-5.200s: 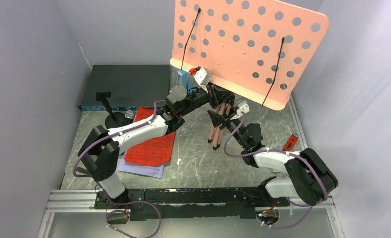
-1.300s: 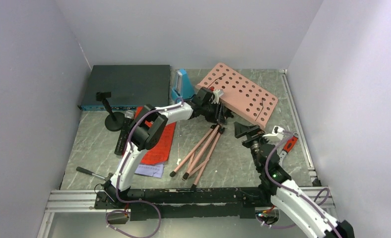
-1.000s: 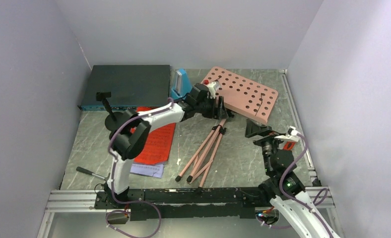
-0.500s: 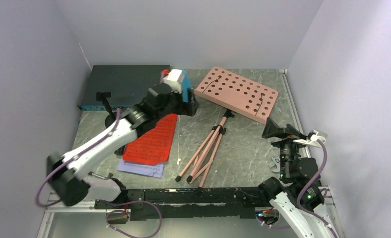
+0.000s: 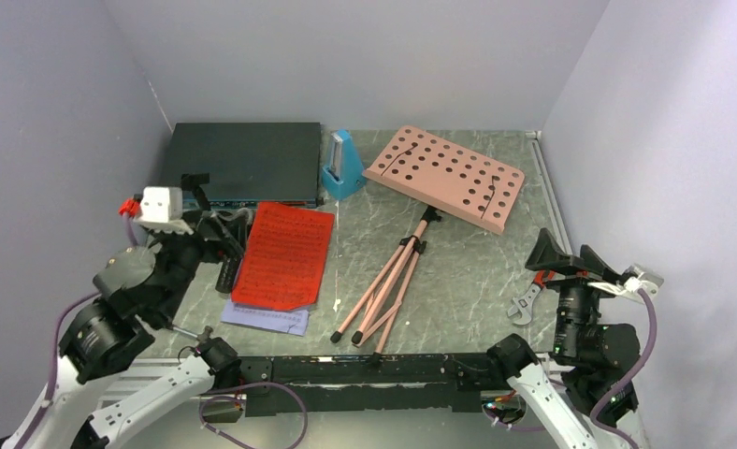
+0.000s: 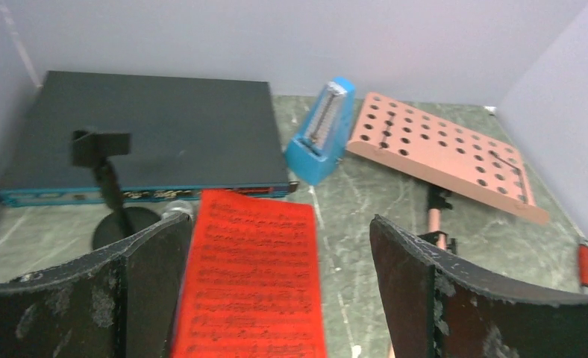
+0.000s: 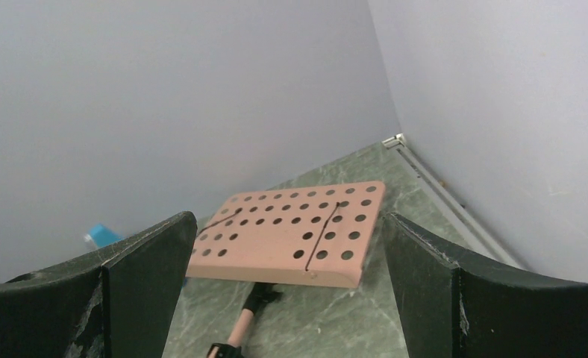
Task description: Pack up the instrument practice props
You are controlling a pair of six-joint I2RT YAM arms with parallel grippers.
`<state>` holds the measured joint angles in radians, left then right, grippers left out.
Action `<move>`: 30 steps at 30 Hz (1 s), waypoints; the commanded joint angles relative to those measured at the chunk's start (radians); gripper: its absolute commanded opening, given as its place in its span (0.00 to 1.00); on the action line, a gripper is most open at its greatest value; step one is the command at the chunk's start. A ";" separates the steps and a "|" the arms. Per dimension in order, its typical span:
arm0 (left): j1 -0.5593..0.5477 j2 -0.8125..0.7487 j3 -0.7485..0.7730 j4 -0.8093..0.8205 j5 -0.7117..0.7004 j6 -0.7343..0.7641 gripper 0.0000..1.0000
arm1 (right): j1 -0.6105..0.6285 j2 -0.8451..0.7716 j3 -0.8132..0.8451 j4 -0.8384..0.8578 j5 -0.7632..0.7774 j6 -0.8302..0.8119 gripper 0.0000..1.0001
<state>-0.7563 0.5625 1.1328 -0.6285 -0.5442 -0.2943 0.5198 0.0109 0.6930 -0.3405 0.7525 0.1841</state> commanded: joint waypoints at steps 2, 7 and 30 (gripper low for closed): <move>-0.001 -0.126 -0.079 -0.068 -0.143 0.093 0.94 | 0.003 -0.051 -0.011 -0.032 0.041 -0.110 1.00; -0.001 -0.269 -0.188 0.036 -0.190 0.178 0.94 | 0.003 -0.092 -0.039 -0.012 0.034 -0.148 1.00; 0.108 -0.558 -0.469 0.332 -0.237 0.282 0.94 | -0.054 -0.051 -0.074 0.026 0.024 -0.176 1.00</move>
<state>-0.6567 0.0147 0.6796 -0.3714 -0.7696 -0.0414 0.4835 0.0086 0.6289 -0.3565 0.7841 0.0353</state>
